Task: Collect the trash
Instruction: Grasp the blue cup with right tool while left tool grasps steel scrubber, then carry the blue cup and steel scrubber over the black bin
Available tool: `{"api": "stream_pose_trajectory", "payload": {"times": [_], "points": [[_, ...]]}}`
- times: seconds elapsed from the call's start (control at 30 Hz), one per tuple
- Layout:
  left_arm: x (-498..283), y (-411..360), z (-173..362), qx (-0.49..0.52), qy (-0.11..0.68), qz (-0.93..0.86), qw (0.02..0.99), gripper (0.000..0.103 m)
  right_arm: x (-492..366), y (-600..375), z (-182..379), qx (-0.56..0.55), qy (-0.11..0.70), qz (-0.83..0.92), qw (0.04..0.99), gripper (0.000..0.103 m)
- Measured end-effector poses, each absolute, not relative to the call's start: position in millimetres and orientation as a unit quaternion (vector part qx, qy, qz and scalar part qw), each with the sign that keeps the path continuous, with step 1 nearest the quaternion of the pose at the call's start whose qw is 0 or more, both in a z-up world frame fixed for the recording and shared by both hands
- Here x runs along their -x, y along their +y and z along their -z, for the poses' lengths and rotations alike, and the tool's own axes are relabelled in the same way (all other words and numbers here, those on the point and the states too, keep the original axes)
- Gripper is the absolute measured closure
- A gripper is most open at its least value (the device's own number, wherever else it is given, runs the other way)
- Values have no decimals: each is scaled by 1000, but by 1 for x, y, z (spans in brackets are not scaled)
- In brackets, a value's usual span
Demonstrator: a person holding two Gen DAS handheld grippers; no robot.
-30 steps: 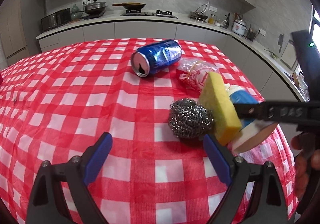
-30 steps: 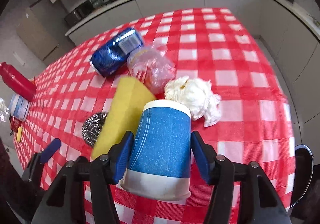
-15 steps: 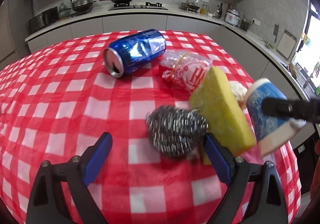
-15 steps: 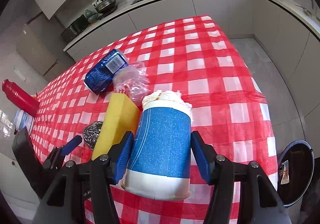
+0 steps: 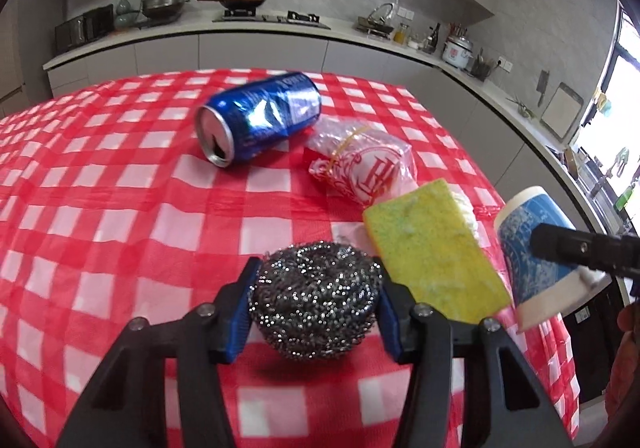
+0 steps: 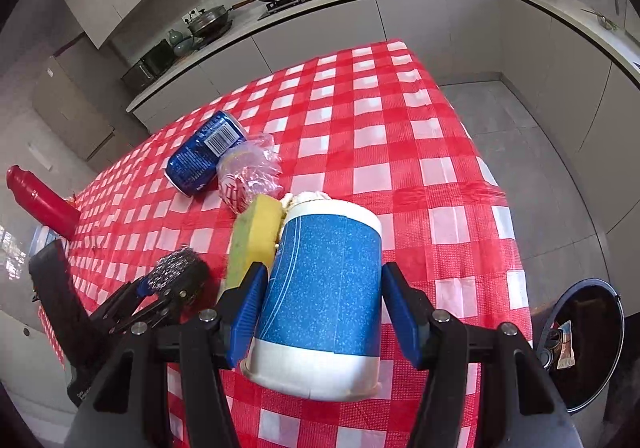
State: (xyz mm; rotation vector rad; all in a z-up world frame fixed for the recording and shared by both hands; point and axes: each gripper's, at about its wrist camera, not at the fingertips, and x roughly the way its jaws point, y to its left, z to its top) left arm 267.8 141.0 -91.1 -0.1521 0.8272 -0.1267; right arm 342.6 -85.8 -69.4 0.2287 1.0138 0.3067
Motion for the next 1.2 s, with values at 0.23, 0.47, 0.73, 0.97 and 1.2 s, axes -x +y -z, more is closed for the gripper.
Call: {"api": "stream_pose_trajectory", "payload": {"times": [0.23, 0.47, 0.73, 0.97, 1.2], "points": [[-246, 149, 78, 72, 384, 33, 920, 49, -334, -75, 71, -92, 478, -158, 859, 42], [-231, 149, 79, 72, 386, 10, 920, 49, -325, -70, 75, -71, 478, -166, 860, 42], [-215, 141, 80, 72, 385, -6, 920, 49, -315, -71, 76, -39, 466, -165, 868, 42], [-207, 128, 78, 73, 383, -15, 921, 49, -307, -72, 70, 19, 437, -143, 888, 42], [-202, 110, 72, 68, 375, -24, 924, 49, -300, -83, 65, 37, 424, -146, 893, 42]]}}
